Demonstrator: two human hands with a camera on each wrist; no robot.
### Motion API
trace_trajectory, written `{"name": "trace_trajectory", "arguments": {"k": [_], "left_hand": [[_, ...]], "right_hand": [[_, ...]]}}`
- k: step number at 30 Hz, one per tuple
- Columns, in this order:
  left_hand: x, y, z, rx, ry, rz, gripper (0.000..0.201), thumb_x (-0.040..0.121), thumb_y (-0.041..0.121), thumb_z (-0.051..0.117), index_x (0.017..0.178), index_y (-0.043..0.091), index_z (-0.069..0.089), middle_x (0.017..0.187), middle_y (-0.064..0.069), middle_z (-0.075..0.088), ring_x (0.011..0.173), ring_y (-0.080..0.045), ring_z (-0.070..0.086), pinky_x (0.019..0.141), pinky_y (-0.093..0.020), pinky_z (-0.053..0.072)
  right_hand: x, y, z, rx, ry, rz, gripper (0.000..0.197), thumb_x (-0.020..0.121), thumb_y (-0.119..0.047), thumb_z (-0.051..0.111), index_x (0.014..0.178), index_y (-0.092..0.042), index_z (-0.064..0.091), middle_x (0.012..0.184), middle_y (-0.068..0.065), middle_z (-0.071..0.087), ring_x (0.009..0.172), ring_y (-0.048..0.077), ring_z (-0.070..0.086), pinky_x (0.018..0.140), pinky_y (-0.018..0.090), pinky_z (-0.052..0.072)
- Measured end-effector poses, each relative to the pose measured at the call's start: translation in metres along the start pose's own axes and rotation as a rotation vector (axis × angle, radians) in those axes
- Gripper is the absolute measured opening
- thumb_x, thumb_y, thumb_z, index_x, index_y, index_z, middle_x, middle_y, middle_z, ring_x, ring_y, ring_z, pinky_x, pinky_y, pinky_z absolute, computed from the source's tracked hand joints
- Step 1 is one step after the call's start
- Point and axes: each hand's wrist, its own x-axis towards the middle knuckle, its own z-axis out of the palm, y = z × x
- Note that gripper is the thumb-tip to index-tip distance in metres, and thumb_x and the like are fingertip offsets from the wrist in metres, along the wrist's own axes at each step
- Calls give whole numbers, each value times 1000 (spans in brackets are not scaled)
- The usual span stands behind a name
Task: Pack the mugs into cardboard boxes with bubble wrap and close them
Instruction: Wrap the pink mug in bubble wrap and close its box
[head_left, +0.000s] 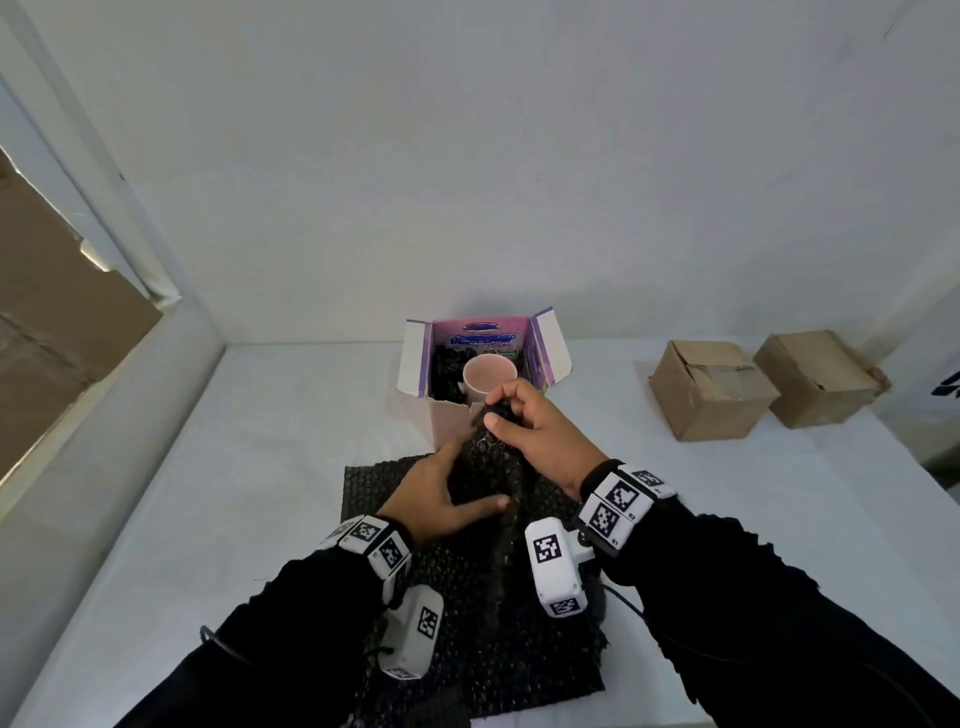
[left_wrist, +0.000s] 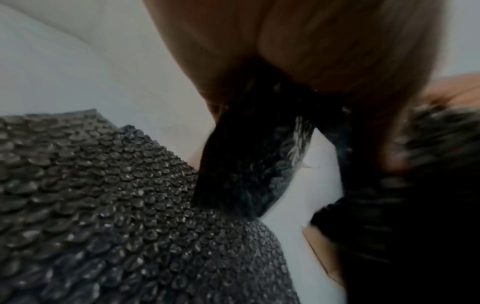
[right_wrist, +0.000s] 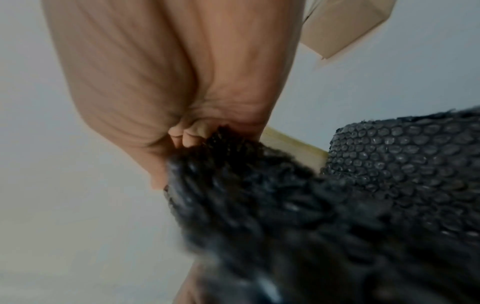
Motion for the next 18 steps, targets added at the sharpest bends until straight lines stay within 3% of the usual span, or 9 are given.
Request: {"name": "trace_trajectory", "arguments": {"k": [1,3,6,8,10,11,14,16,18], "left_hand": [[2,-1,1,-1,43,-19,63,74,64,65,123,26,56,109,6,69,98,-4,64,87,-26,49],[6,-2,-2,11,106,-61,37,78,52,63,98,22,64,91,2,70,83,-10,65,76,-29,49],[11,-4,-14,83,132,-42,29,84,41,61,101,19,61,91,1,67,84,-15,62,73,-20,43],[14,1,-23,52,145,-42,14,88,31,63,97,25,55,83,9,64,78,-8,62,66,-10,38],[16,8,-29,1,167,-17,25,90,20,63,100,37,47,87,20,62,81,8,59,70,-5,38],[16,10,-32,-33,169,-4,30,92,16,60,103,39,45,91,20,63,85,10,59,74,-9,40],[20,16,-40,-114,124,42,45,94,9,52,125,37,38,105,10,67,94,-2,63,85,-19,47],[22,22,-45,-91,79,88,51,94,4,49,131,38,43,114,9,65,104,-4,61,93,-17,44],[25,28,-49,-51,85,137,42,94,5,49,118,40,53,113,16,64,106,4,57,93,-12,40]], "right_hand": [[0,-2,-2,19,7,-1,16,94,-21,60,109,-23,57,110,-4,63,108,9,57,103,31,43],[0,-4,-6,22,6,15,16,96,-18,57,111,-21,61,111,-5,65,107,6,59,100,25,44],[3,0,-10,-40,14,55,20,91,-30,64,110,-23,63,112,-8,66,105,4,60,98,24,44],[4,2,-12,-108,-21,69,45,75,-40,80,114,-29,60,114,-9,66,105,4,62,97,24,46],[5,3,-12,-208,-108,62,64,64,-39,88,120,-32,58,115,-13,65,106,-1,61,97,20,45],[5,2,-11,-263,-138,42,65,64,-36,88,122,-32,60,113,-16,65,104,-5,60,96,16,43],[6,-2,-11,-377,-113,-34,48,74,-25,83,119,-26,66,96,-26,60,88,-18,53,82,3,36],[9,-4,-11,-349,-57,-34,38,77,-18,79,113,-20,67,96,-20,57,90,-10,54,83,7,38],[12,-6,-11,-231,-36,45,33,81,-15,73,112,-18,63,102,-4,63,96,11,61,89,25,46]]}}
